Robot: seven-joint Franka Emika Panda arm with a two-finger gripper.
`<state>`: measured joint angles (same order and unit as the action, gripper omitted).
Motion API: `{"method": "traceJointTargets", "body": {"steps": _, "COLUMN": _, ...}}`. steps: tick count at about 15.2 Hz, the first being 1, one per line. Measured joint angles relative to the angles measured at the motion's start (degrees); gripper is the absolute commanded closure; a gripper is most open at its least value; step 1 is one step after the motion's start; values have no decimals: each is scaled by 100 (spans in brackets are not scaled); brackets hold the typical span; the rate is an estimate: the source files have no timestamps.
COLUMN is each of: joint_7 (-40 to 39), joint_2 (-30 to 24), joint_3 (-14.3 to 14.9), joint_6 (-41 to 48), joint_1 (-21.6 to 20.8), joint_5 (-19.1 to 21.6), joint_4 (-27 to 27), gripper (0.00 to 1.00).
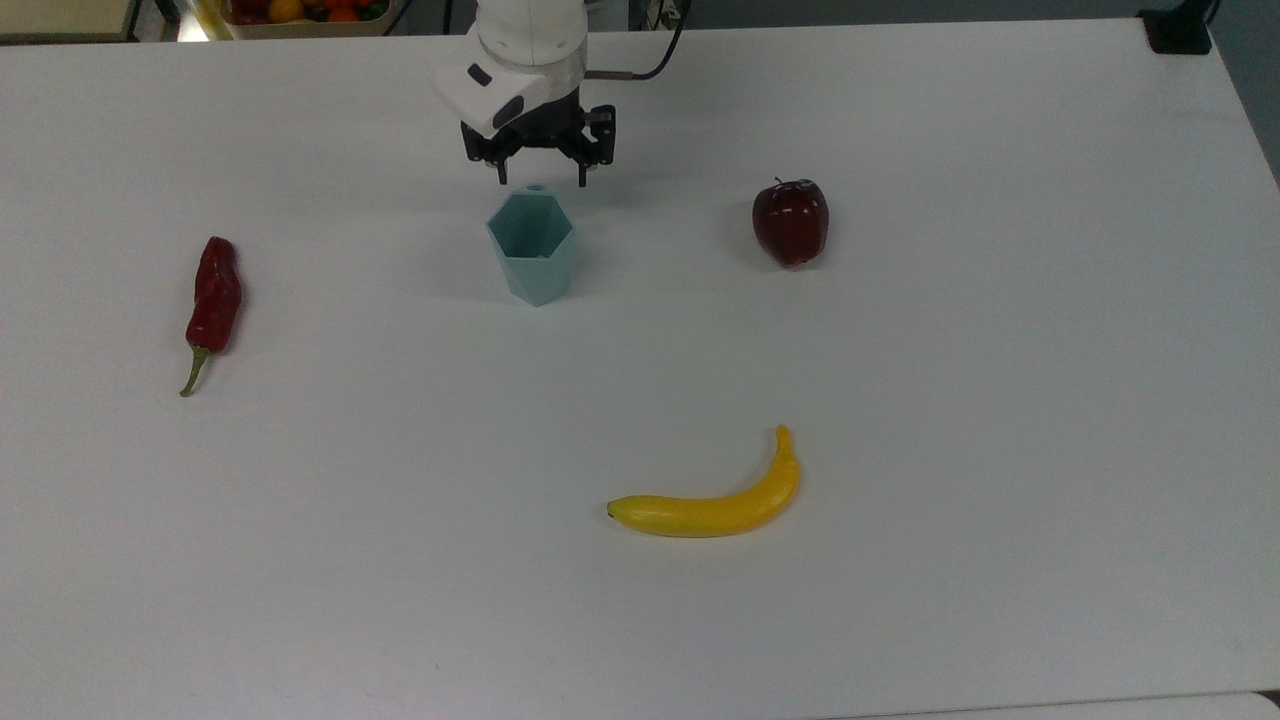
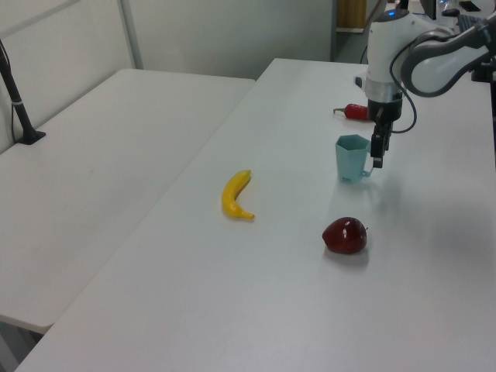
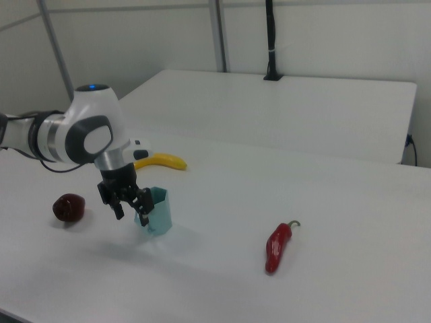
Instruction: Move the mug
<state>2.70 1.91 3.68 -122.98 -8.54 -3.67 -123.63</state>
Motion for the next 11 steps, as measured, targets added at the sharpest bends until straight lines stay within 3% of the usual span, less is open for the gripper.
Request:
{"method": "traceJointTargets", "body": {"steps": 7, "joint_7": 16, "joint_2": -120, "joint_3": 19, "joint_6": 1766, "joint_1": -114, "joint_5": -13, "joint_4": 1850, "gripper": 0}}
{"method": "traceJointTargets", "body": {"steps": 9, "joint_7": 28, "joint_2": -124, "joint_3": 48, "joint_6": 2122, "joint_1": -59, "joint_5": -13, "joint_4": 2579, "gripper": 0}}
{"method": "traceJointTargets", "body": {"steps": 11, "joint_7": 28, "joint_2": -122, "joint_3": 95, "joint_6": 2302, "joint_1": -21, "joint_5": -13, "joint_4": 2954, "gripper": 0}}
